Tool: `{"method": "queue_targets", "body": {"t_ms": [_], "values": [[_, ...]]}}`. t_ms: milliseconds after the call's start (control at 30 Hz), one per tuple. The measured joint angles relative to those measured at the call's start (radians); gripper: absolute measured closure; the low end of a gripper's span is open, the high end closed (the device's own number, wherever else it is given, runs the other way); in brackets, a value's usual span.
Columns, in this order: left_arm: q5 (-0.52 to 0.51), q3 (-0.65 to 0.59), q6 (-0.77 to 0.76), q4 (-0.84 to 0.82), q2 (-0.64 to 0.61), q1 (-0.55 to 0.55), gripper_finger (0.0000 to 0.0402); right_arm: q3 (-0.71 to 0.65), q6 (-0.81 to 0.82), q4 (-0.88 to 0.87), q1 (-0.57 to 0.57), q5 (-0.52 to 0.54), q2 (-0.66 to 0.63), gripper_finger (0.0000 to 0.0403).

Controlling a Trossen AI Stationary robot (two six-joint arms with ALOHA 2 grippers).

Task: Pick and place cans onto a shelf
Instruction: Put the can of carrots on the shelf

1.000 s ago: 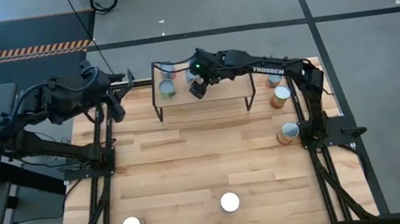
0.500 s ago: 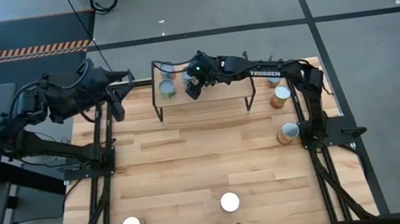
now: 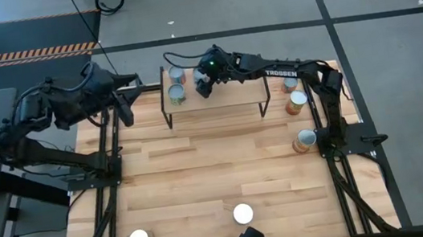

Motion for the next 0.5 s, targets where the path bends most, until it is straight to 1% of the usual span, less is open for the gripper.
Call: {"method": "queue_targets", "body": {"t_ms": [133, 500], "values": [[0.0, 0.0, -0.022, 0.004, 0.013, 0.0, 0.0214, 0.0, -0.032, 0.048, -0.003, 0.003, 0.0, 0.0055], [0.0, 0.0, -0.043, 0.011, 0.051, 0.0, 0.0214, 0.0, -0.095, 0.089, -0.027, 0.006, 0.0, 0.0055]]}}
